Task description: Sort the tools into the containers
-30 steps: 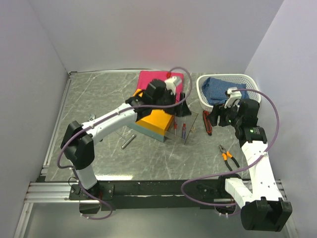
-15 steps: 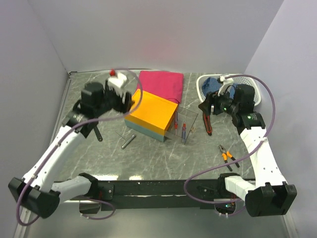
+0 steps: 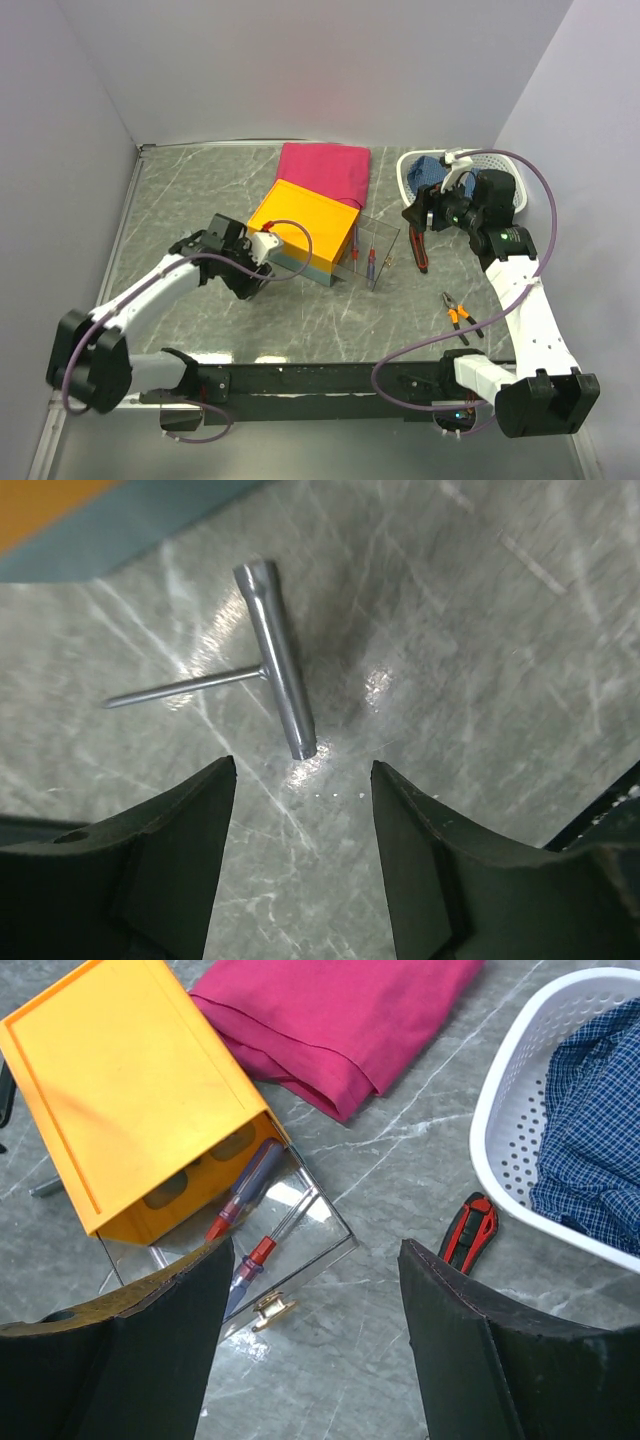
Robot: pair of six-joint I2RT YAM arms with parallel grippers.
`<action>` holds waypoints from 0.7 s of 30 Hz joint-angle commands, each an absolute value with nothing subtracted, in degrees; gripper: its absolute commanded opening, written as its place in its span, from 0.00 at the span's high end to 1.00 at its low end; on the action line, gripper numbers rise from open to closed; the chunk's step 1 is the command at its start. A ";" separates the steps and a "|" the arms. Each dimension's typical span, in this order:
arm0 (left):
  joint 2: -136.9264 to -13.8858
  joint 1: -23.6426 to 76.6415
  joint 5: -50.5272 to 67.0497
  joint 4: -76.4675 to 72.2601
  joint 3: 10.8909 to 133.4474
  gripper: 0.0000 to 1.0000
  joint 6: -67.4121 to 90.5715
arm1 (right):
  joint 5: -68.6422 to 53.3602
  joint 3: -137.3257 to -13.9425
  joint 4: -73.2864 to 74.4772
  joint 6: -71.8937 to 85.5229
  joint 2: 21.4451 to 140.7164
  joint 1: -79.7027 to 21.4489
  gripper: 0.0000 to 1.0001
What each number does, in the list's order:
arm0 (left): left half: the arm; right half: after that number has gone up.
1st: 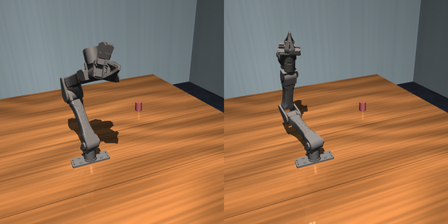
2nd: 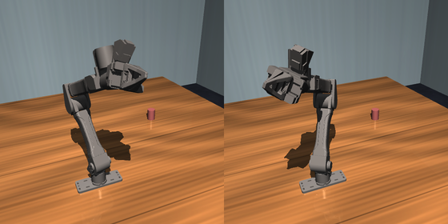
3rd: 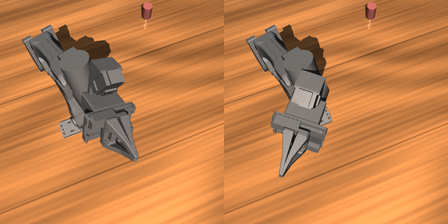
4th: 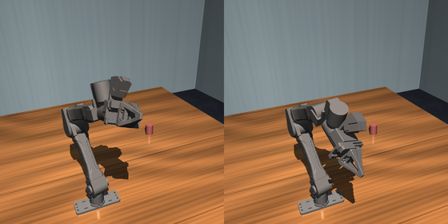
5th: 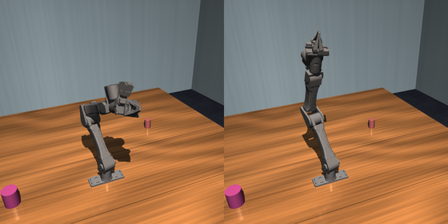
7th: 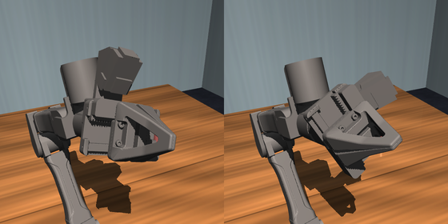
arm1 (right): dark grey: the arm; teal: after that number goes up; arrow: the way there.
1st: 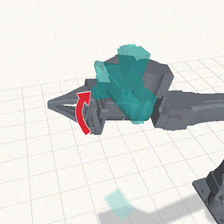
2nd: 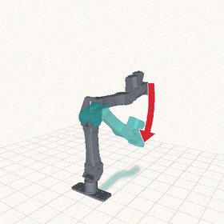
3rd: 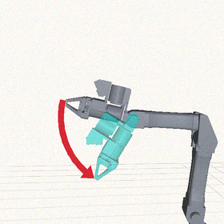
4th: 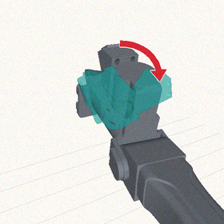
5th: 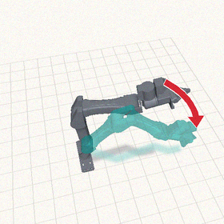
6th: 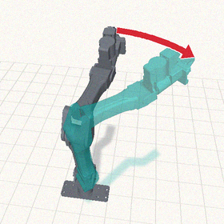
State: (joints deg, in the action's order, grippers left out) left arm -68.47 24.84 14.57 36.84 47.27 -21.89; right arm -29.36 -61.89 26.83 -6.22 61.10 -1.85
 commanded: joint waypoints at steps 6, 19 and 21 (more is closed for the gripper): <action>-81.03 24.79 12.75 32.26 47.81 0.40 -23.56 | -27.95 -64.34 27.42 -7.82 59.77 -1.85 0.26; -87.45 24.79 11.16 31.46 46.67 0.87 -23.64 | -27.69 -63.10 25.93 -7.65 60.47 -1.76 0.26; -85.35 24.61 11.69 33.92 47.28 0.99 -23.03 | -27.77 -63.37 26.01 -8.00 60.82 -1.85 0.26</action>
State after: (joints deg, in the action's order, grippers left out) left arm -85.65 24.84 12.23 32.32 46.59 -23.31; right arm -28.10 -61.89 27.88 -7.20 61.10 -1.85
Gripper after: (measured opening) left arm 0.097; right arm 0.743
